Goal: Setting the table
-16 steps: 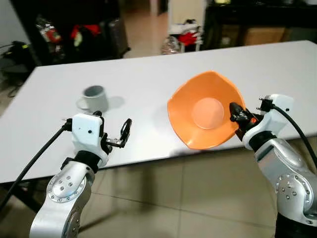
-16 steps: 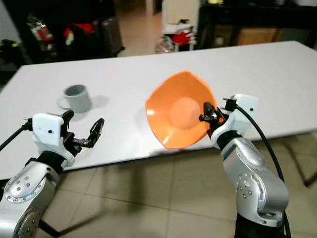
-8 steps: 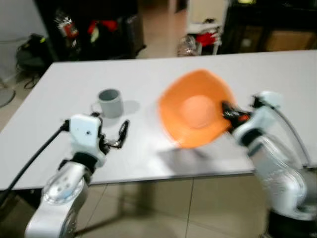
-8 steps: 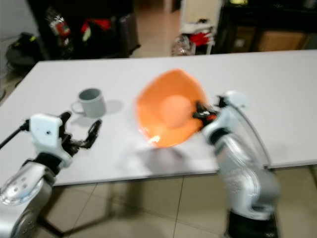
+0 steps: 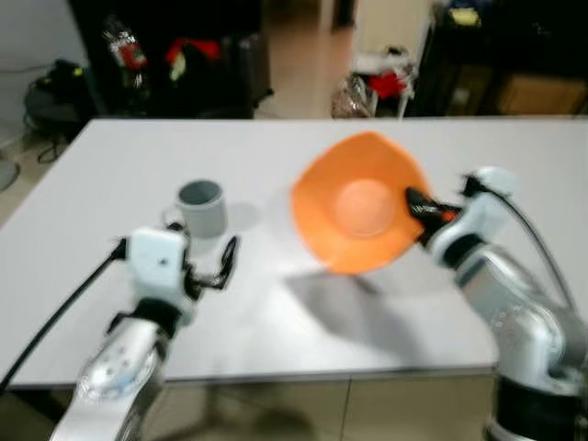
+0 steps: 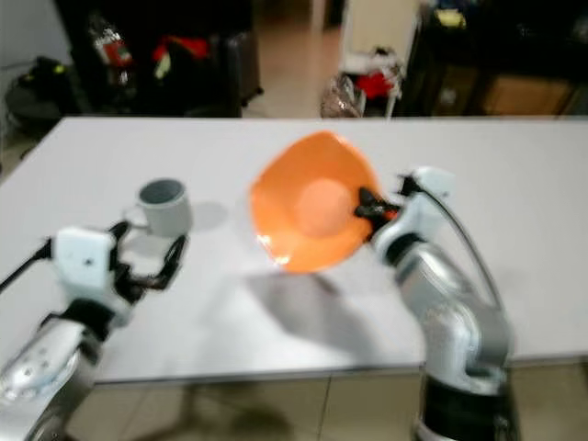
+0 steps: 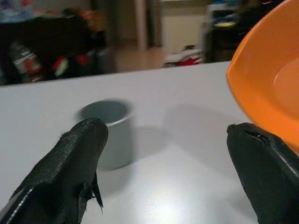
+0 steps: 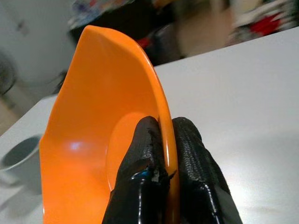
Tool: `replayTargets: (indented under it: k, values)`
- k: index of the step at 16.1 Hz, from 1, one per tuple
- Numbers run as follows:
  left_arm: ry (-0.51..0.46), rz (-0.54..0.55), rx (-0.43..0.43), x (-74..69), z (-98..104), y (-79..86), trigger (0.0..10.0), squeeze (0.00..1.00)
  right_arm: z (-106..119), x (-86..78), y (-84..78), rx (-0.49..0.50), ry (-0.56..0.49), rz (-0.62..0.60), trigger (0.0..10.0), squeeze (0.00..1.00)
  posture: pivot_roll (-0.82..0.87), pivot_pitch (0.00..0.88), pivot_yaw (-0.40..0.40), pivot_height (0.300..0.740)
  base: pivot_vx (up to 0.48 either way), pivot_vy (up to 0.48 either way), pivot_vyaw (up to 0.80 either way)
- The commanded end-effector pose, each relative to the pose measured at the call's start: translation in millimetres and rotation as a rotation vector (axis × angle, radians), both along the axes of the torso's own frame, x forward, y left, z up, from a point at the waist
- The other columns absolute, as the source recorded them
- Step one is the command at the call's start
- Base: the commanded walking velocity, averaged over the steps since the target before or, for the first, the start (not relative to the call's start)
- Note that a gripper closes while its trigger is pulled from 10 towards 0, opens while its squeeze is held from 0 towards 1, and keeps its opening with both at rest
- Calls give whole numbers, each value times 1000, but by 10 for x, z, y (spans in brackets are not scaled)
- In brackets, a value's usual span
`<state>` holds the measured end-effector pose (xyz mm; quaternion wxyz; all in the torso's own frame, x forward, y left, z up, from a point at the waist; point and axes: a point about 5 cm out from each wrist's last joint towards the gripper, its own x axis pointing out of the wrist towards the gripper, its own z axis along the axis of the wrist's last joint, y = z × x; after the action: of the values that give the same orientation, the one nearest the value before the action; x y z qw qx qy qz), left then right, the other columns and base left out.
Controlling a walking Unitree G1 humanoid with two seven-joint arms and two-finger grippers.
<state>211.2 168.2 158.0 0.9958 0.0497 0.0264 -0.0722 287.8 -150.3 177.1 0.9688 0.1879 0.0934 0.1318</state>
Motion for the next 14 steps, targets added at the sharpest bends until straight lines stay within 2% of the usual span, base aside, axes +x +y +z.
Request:
replayTargets:
  k: [1,5,8,10,12,14]
  values:
    - [-12,0,0,-25,30,-10,10000,0,58,39,3,22,-21,25,10000,0,9,9,-46,740,319,0,0]
    - [-3,32,39,-175,40,64,10000,0,-90,324,220,101,104,122,10000,0,78,22,-85,740,68,0,0]
    - [-2,-38,42,-238,95,65,10000,0,-238,557,290,170,235,82,10000,0,107,33,-73,740,0,0,0]
    - [17,-113,57,-234,102,46,10000,0,-294,661,295,217,279,45,10000,0,112,39,-55,740,0,0,0]
    - [27,-230,85,-129,141,72,10000,0,-371,809,323,229,339,0,10000,0,99,42,-9,740,0,0,0]
    - [23,-259,94,-64,158,73,10000,0,-358,886,333,263,346,-28,10000,0,97,41,3,740,0,0,0]
